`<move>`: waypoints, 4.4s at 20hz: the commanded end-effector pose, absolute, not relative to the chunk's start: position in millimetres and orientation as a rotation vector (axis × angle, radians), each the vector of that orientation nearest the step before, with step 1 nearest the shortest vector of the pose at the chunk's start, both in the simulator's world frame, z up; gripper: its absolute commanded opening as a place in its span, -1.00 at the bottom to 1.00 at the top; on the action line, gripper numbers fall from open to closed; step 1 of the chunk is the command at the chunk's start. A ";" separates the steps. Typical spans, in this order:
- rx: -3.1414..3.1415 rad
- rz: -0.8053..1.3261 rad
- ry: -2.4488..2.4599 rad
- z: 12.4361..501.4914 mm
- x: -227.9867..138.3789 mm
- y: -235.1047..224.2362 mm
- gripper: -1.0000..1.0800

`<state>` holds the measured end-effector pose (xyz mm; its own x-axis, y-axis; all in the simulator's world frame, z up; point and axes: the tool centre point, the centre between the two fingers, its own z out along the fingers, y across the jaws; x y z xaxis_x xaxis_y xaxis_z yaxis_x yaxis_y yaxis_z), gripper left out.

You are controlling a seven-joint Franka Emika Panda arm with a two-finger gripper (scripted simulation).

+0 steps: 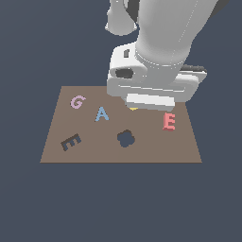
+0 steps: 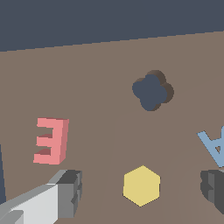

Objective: Insert a designated object into the corresponding slot on a board.

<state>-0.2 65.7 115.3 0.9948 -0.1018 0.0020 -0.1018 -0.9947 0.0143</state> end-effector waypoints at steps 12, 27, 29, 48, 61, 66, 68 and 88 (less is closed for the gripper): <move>3.126 0.000 -0.297 54.7 15.8 155.9 0.92; 3.126 0.000 -0.309 39.8 19.0 163.6 0.92; 3.126 0.000 -0.309 33.4 19.1 163.5 0.92; 3.124 0.000 -0.335 30.3 23.0 157.4 -1.00; 3.038 0.001 -0.803 34.6 78.9 39.3 -1.00; 2.955 0.001 -1.069 36.9 93.7 -35.6 -1.00; 2.919 0.001 -1.165 37.7 95.7 -63.5 -1.00; 2.765 -0.001 -1.491 32.4 85.3 -161.4 -1.00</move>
